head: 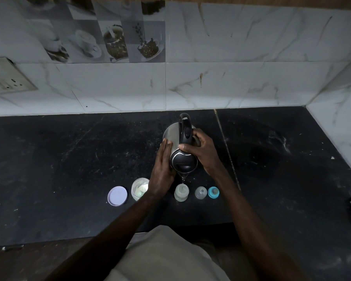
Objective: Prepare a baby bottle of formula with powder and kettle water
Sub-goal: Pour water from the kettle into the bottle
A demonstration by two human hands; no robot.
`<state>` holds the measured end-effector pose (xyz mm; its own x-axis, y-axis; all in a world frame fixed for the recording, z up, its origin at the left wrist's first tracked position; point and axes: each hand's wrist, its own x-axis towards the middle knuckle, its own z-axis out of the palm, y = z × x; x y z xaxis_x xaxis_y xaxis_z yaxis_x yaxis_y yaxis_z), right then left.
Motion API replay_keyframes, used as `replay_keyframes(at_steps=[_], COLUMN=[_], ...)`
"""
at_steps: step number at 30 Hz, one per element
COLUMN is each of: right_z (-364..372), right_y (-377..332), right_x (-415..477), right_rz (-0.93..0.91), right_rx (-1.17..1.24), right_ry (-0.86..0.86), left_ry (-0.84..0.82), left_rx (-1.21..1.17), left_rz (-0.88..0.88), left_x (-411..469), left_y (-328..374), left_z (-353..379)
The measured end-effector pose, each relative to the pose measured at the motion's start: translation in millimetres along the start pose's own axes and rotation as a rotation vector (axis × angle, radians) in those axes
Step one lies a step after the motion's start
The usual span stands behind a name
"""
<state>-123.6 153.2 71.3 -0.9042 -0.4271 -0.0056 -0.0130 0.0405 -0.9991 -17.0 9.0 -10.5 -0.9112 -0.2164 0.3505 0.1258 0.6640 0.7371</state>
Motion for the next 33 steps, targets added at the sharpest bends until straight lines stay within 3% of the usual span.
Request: replay_keyframes(at_steps=[9,23,33], right_z=[4,33,55], right_y=[4,3,10], right_x=[20,95,163], right_rz=[0.031,0.129,0.192], right_rx=[-0.018,-0.059,0.025], right_ry=[0.006,-0.164,-0.164], left_ry=[0.001,-0.026,-0.23], left_rx=[-0.03,0.013,0.049], left_rz=[-0.047,-0.17,-0.307], left_x=[3,45,117], left_y=[1,-27,-41], left_z=[-8,-43,-86])
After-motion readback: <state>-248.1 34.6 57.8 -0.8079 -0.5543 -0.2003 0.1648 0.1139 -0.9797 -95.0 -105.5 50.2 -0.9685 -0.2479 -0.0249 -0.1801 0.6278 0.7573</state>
